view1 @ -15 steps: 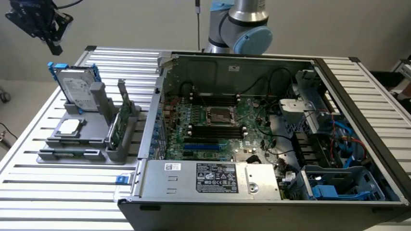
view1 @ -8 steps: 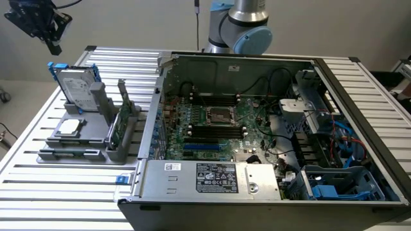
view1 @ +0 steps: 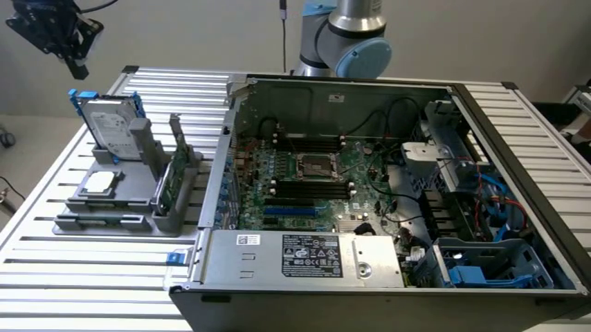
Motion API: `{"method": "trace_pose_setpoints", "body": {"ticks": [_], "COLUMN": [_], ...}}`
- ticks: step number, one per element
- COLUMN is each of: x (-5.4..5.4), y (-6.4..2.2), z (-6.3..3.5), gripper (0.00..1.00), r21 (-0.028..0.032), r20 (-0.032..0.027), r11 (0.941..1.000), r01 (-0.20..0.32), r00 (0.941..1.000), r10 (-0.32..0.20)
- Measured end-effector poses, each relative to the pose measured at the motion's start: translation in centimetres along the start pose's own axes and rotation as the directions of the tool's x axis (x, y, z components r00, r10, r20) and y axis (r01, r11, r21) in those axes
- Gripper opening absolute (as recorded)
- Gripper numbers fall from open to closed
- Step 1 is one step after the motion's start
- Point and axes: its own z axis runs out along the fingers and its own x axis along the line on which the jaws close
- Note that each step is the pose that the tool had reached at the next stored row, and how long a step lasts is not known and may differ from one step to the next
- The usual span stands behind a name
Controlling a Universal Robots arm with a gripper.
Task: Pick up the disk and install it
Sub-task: 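Pick up the disk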
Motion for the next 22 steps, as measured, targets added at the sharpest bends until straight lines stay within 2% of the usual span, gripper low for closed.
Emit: {"method": "trace_pose_setpoints", "body": {"ticks": [2, 6, 11, 16, 19, 22], "x": [0.00, -0.01, -0.01, -0.02, -0.02, -0.02], "y": [0.00, 0.00, -0.01, -0.01, -0.01, -0.01], "z": [0.06, 0.12, 0.19, 0.28, 0.34, 0.40], "gripper": [0.11, 0.11, 0.11, 0.11, 0.11, 0.11], "r21": [-0.0003, -0.0025, -0.0027, -0.0022, -0.0006, 0.0008], "r20": [-0.0020, -0.0040, -0.0065, -0.0093, -0.0113, -0.0133], "r11": [0.9999, 0.9963, 0.9845, 0.9647, 0.9487, 0.9301], "r01": [0.016, 0.085, 0.175, 0.263, 0.316, 0.367], "r00": [0.9999, 0.9963, 0.9845, 0.9646, 0.9487, 0.9300], "r10": [-0.016, -0.085, -0.175, -0.263, -0.316, -0.367]}}
